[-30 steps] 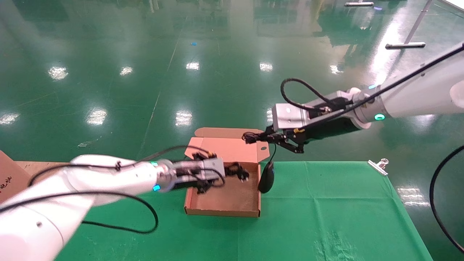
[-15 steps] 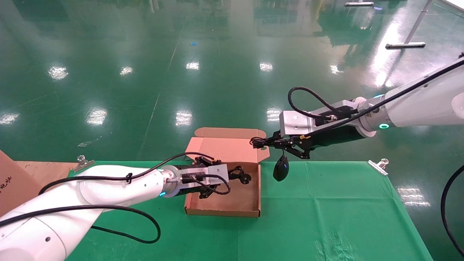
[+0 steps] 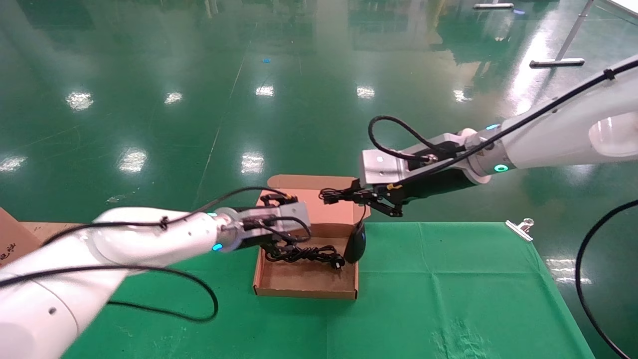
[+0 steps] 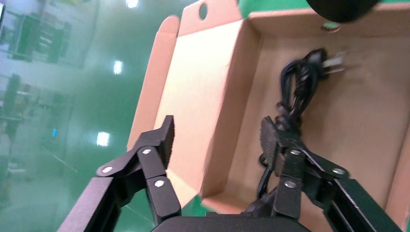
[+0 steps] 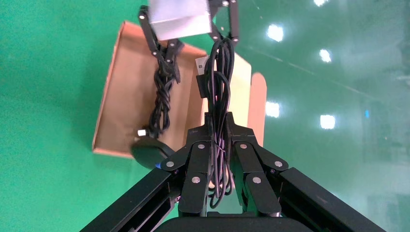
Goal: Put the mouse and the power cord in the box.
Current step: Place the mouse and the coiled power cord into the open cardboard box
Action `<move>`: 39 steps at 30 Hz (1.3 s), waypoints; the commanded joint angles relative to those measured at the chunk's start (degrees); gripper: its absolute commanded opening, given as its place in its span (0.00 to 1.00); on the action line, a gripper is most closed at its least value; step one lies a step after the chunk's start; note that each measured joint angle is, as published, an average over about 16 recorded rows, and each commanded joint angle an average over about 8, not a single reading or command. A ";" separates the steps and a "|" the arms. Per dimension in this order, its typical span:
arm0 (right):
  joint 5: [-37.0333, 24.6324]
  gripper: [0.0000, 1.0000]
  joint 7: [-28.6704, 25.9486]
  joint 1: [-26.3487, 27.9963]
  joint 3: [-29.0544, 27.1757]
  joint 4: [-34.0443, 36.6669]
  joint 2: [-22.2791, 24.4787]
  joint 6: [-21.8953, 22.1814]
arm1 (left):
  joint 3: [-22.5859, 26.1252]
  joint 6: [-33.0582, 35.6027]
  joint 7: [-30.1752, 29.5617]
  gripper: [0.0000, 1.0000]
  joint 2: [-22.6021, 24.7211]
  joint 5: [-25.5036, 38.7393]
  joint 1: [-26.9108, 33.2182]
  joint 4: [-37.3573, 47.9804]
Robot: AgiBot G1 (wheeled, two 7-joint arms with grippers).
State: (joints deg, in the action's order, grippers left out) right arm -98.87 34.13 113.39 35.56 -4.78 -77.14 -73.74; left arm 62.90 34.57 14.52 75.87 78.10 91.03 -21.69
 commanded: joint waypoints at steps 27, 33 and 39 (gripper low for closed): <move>9.33 0.00 -26.37 -15.41 29.31 -34.96 -1.79 29.77 | -12.61 18.83 22.00 1.00 -25.64 -18.37 -3.46 8.12; 9.99 0.06 -28.94 -17.15 35.54 -33.10 -1.62 36.40 | -12.77 18.23 23.66 1.00 -24.25 -18.56 -3.83 10.51; 10.99 0.81 -30.41 -18.65 38.99 -31.62 -1.53 39.06 | -13.04 18.56 24.65 1.00 -23.89 -18.90 -3.71 11.94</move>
State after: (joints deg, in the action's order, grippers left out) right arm -88.05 4.03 95.00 73.91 -36.70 -78.68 -35.12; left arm 49.89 53.08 38.97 51.93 59.25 87.27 -10.01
